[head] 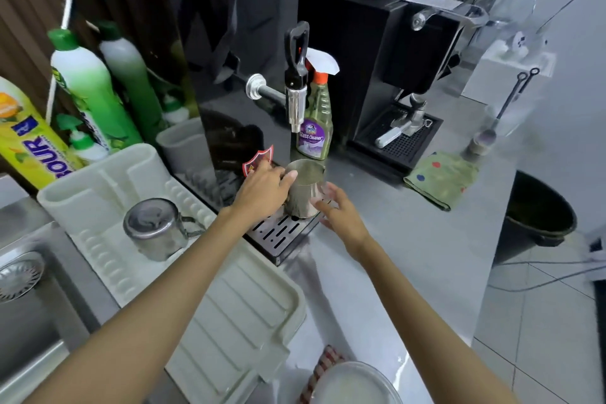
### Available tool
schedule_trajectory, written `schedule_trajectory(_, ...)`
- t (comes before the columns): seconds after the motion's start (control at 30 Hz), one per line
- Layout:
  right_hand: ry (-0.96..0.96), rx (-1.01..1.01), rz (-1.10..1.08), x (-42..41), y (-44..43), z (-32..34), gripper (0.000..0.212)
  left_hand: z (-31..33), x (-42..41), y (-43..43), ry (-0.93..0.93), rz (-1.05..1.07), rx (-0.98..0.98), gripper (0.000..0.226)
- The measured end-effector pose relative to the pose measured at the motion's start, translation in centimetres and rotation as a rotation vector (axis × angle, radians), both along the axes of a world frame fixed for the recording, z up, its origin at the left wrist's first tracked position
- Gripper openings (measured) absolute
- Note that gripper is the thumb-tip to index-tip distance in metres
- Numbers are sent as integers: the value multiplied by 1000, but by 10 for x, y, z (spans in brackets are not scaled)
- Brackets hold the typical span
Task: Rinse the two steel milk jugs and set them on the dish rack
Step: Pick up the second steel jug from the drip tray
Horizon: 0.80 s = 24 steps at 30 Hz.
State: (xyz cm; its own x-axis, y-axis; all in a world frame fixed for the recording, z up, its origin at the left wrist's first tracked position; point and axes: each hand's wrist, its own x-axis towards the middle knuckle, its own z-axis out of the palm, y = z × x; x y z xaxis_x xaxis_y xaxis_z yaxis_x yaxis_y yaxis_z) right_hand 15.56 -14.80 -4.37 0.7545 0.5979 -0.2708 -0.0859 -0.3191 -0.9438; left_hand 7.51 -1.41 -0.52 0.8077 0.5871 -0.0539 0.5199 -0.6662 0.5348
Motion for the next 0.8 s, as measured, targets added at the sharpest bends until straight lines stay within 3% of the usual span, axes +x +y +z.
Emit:
schedule_trajectory(0.1,-79,-71,-175,-7,5,0,35,19,-11,-3,-47,79,-492,32)
schedule_trajectory(0.17,-105,-138,-109,-16,7,6,49,20,-19,-8,-61,104,-668,27)
schedule_trajectory(0.27,-91,-151,-11,-26,9,14,59,9,-24,-15,-84,172,-547,28)
schedule_trajectory(0.37,-37,-102,9,-29,14,13,40,1,-28,-16,-93,202,-451,33)
schedule_trajectory(0.43,26,-63,-12,-28,15,8,26,-1,-32,-16,-70,152,-478,41)
schedule_trajectory(0.57,40,-32,46,-22,4,4,29,-2,-47,-14,-183,75,-739,51)
schedule_trajectory(0.8,27,-29,527,-44,3,58,20,2,-114,-23,-553,231,-751,44)
